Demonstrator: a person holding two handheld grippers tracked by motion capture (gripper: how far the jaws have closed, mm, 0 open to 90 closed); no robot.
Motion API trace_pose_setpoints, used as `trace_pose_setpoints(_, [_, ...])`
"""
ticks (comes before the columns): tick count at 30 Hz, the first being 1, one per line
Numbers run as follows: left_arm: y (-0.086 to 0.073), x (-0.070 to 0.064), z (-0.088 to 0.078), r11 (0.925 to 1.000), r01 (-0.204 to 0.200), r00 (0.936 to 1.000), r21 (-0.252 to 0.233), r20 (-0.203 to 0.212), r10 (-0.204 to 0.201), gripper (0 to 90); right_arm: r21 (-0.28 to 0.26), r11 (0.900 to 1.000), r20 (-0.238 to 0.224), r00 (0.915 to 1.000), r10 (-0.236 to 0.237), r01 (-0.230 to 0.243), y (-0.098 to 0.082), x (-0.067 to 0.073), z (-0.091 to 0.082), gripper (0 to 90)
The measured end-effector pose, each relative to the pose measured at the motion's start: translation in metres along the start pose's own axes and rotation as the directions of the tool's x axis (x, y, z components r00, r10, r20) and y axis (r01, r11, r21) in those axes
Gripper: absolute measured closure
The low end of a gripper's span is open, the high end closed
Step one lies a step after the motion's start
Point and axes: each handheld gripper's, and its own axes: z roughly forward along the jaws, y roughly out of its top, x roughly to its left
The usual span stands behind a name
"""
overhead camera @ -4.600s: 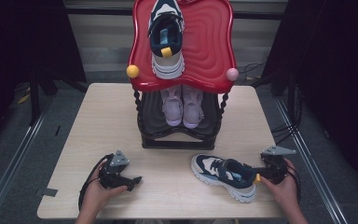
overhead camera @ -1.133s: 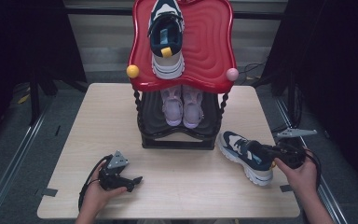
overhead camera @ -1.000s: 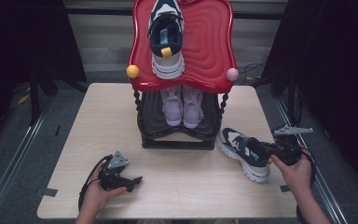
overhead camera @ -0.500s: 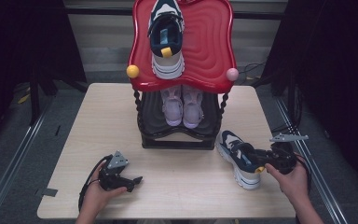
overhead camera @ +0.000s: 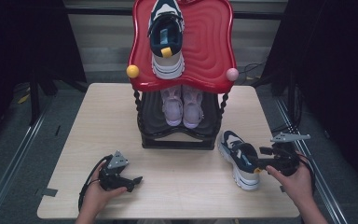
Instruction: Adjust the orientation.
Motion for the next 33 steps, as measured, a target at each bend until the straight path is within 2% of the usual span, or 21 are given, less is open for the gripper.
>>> trace_pose_setpoints(7, [0.000,0.000,0.000,1.0000,0.000,1.0000,0.000,-0.001,0.000,9.7,-0.032,0.998,-0.020,0.9986,-0.050,0.049,0.008,0.009,-0.013,33.3])
trace_pose_setpoints(12, [0.000,0.000,0.000,1.0000,0.000,1.0000,0.000,0.000,0.000,9.7,-0.030,0.996,-0.057,0.9948,-0.084,0.082,0.007,0.023,-0.012,38.1])
trace_pose_setpoints(15, [0.000,0.000,0.000,1.0000,0.000,1.0000,0.000,-0.001,0.000,9.7,-0.003,0.995,-0.118,0.9884,-0.095,0.095,0.003,0.029,-0.005,46.4])
trace_pose_setpoints(16, [0.000,0.000,0.000,1.0000,-0.001,1.0000,0.000,-0.001,0.001,9.7,0.011,0.994,-0.121,0.9868,-0.108,0.110,0.002,0.031,-0.002,47.9])
trace_pose_setpoints(19, [0.000,0.000,0.000,1.0000,0.000,1.0000,0.000,0.000,0.000,9.7,0.044,0.990,-0.146,0.9816,-0.123,0.131,-0.002,0.038,0.007,61.6])
trace_pose_setpoints(21, [0.000,0.000,0.000,1.0000,0.000,1.0000,0.000,0.000,0.000,9.7,0.053,0.988,-0.124,0.9831,-0.134,0.142,-0.002,0.041,0.012,70.6])
trace_pose_setpoints(23, [0.000,0.000,0.000,1.0000,-0.001,1.0000,0.000,0.000,0.001,9.7,0.047,0.991,-0.128,0.9844,-0.121,0.127,-0.001,0.041,0.014,74.7])
trace_pose_setpoints(24, [0.000,0.000,0.000,1.0000,0.000,1.0000,0.000,0.001,0.000,9.6,0.042,0.994,-0.140,0.9858,-0.092,0.099,0.000,0.040,0.015,76.1])
trace_pose_setpoints(25, [0.000,0.000,0.000,1.0000,0.000,1.0000,0.000,0.001,0.000,9.5,0.033,0.995,-0.135,0.9871,-0.085,0.090,0.001,0.040,0.016,77.7])
trace_pose_setpoints(33, [0.000,0.000,0.000,1.0000,-0.002,1.0000,0.001,0.004,0.002,9.4,-0.004,0.999,-0.121,0.9912,-0.054,0.054,0.015,0.043,0.036,79.2])
